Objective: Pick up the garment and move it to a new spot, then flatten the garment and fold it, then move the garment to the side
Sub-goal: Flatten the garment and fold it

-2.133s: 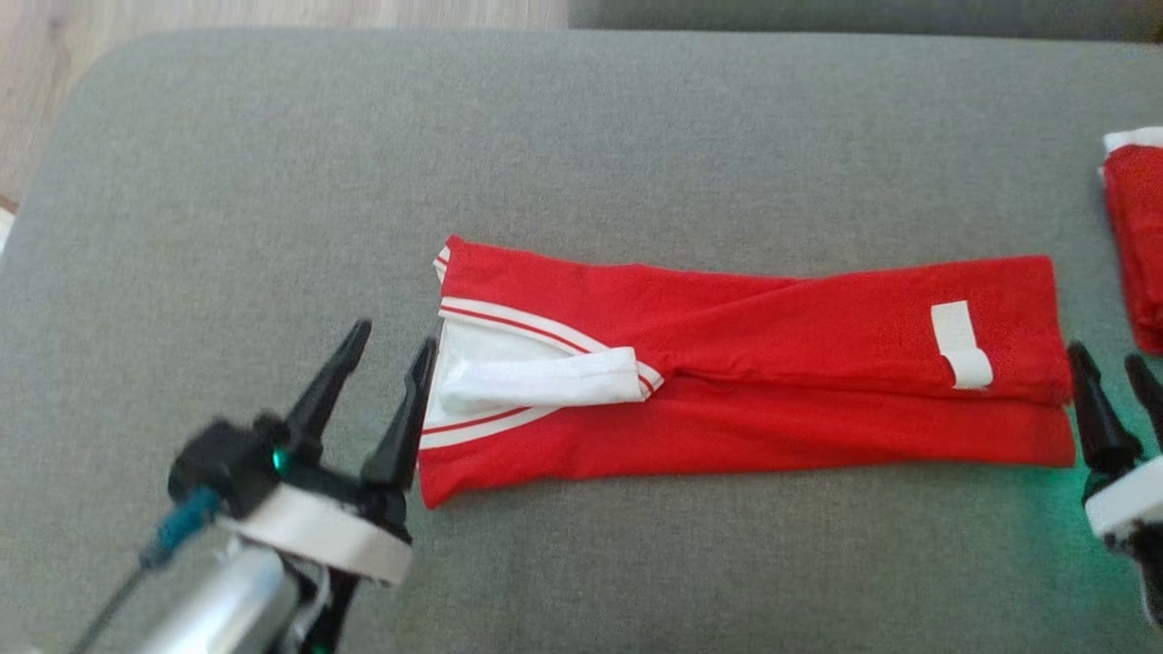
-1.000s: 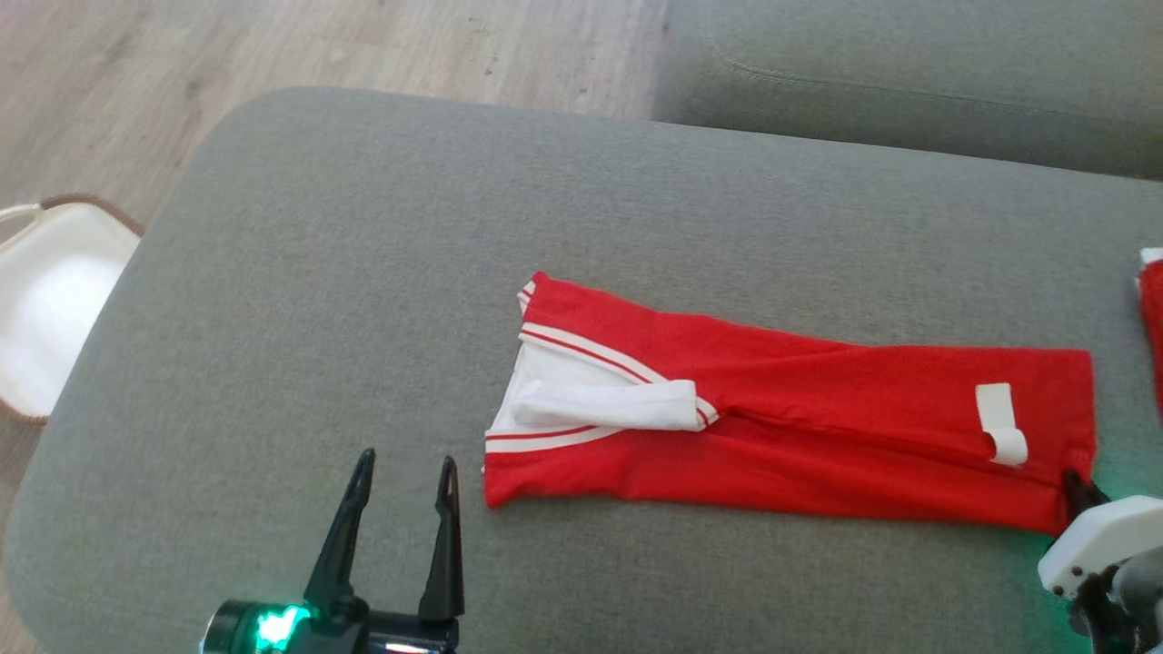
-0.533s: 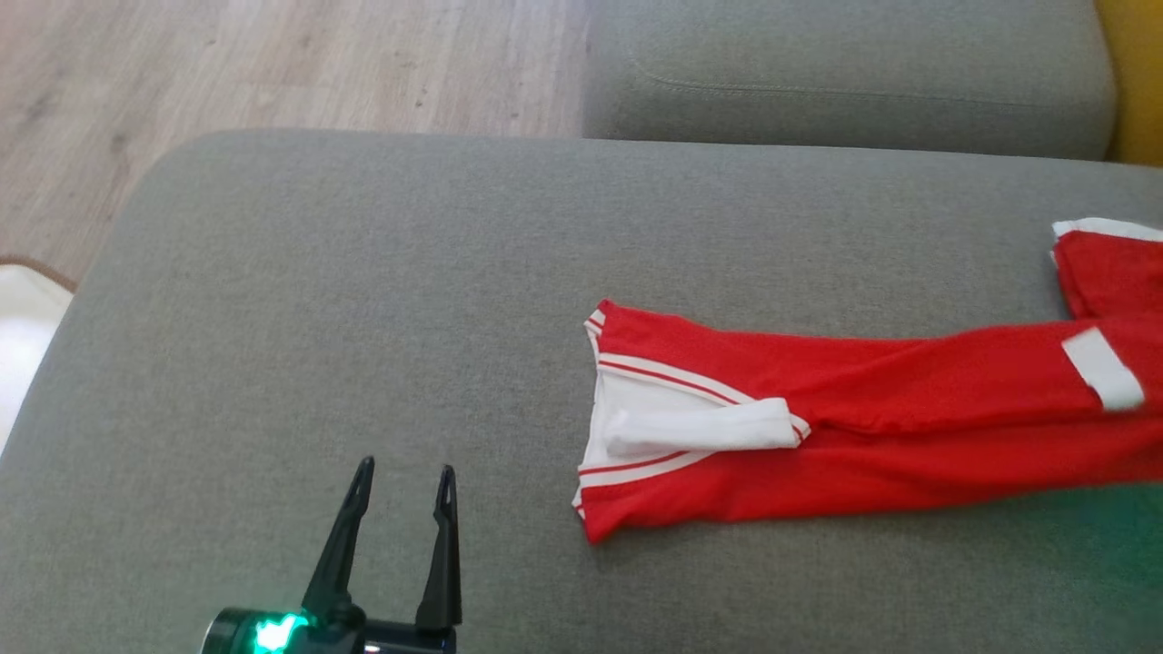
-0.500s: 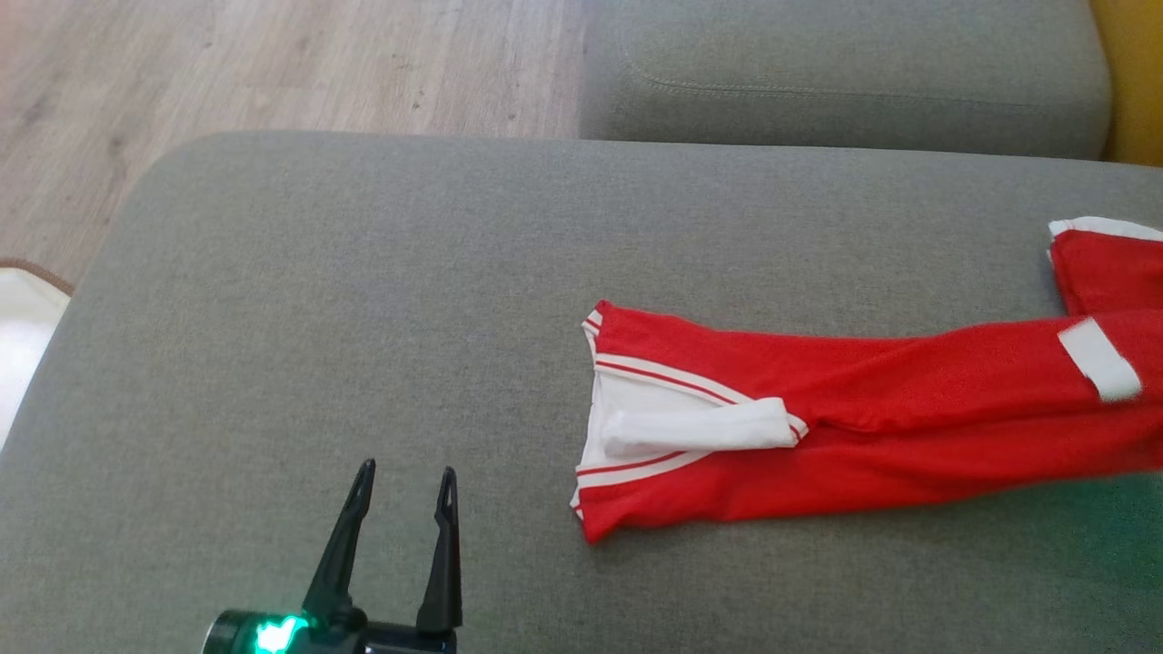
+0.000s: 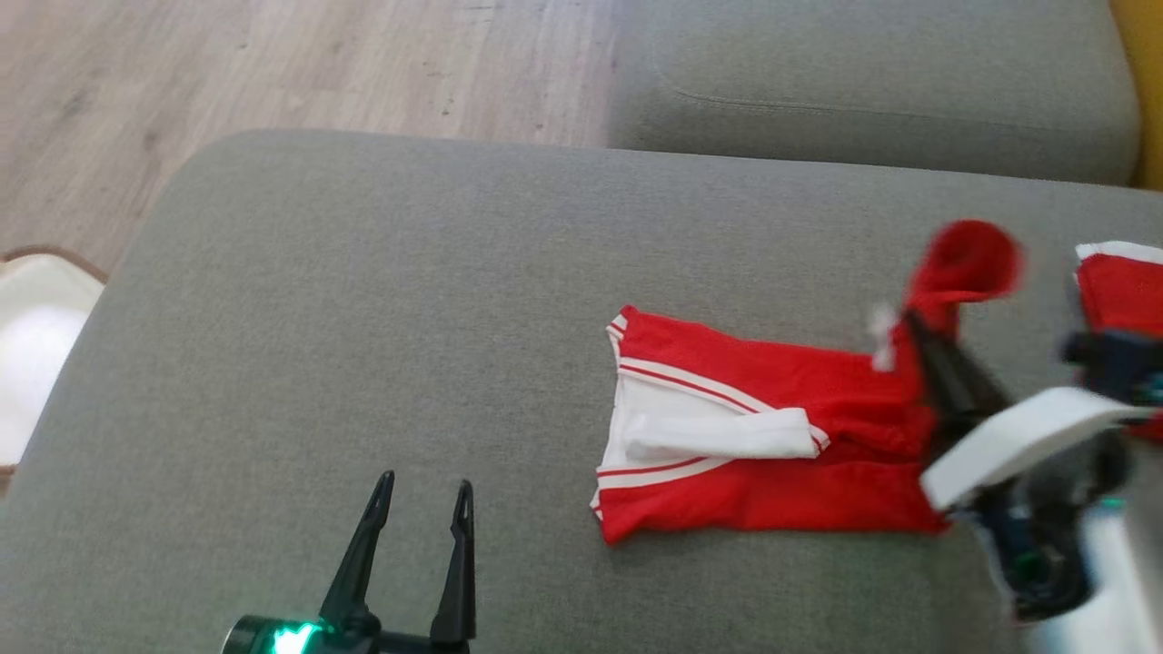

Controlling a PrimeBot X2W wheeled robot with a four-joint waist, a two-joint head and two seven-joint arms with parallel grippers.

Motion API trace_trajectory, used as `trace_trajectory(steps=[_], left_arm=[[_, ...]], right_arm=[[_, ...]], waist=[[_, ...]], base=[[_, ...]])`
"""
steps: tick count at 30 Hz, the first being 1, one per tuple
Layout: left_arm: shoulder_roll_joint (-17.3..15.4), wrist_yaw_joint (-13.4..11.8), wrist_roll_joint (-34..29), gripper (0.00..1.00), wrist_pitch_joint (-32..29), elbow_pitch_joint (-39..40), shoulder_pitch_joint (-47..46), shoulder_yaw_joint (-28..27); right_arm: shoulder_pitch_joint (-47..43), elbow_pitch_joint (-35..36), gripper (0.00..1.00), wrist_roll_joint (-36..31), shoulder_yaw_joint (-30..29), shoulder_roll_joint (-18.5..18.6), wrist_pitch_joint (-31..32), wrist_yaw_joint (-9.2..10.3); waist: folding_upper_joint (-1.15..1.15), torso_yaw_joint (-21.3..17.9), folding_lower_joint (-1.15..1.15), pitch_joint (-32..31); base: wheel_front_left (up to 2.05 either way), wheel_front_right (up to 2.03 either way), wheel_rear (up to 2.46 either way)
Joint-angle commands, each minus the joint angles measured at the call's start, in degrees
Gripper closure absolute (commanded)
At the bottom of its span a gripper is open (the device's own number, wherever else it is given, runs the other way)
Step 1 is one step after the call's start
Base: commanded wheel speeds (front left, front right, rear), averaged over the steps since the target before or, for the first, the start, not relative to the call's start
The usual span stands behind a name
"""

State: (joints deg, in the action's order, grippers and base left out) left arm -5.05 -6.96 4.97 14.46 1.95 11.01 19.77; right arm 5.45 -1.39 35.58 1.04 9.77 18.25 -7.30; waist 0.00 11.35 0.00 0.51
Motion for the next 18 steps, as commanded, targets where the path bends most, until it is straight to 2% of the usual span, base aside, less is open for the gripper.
trace_trajectory(steps=[1,8,14,15,16,17,18], left_arm=[[0.8,0.3,-0.5,0.00,0.5,1.4,-1.8,-2.1],[1.3,1.1,-0.4,0.00,0.5,0.3,-2.6,-1.8],[1.7,1.4,-0.5,0.00,0.5,-0.3,-3.0,-1.4],[1.8,1.3,-0.4,0.00,0.5,-0.4,-3.1,-1.5],[1.8,1.3,-0.4,0.00,0.5,-0.4,-3.2,-1.5],[1.8,1.3,-0.4,0.00,0.5,-0.4,-3.2,-1.5],[1.9,1.3,-0.4,0.00,0.5,-0.3,-3.2,-1.6]], right_arm=[[2.9,2.2,1.00,0.7,2.8,-0.2,0.7,-0.19],[4.8,-3.1,1.00,1.8,14.1,-3.9,-0.3,-0.19],[7.6,-11.4,1.00,3.4,23.3,-6.0,-3.7,-0.19],[8.0,-12.7,0.95,3.5,24.0,-6.2,-4.6,-0.19],[8.5,-13.9,0.28,3.5,24.8,-6.3,-5.4,-0.19],[8.8,-14.9,0.00,4.0,25.4,-6.4,-6.3,-0.19],[9.2,-15.7,0.00,4.4,25.6,-6.6,-7.4,-0.19]], waist=[[0.00,0.9,0.00,0.2],[0.00,3.7,0.00,1.0],[0.00,5.3,0.00,1.4],[0.00,5.5,0.00,1.4],[0.00,5.6,0.00,1.3],[0.00,5.7,0.00,1.3],[0.00,5.7,0.00,1.2]], base=[[0.00,0.00,0.00],[0.00,0.00,0.00],[0.00,0.00,0.00],[0.00,0.00,0.00],[0.00,0.00,0.00],[0.00,0.00,0.00],[0.00,0.00,0.00]])
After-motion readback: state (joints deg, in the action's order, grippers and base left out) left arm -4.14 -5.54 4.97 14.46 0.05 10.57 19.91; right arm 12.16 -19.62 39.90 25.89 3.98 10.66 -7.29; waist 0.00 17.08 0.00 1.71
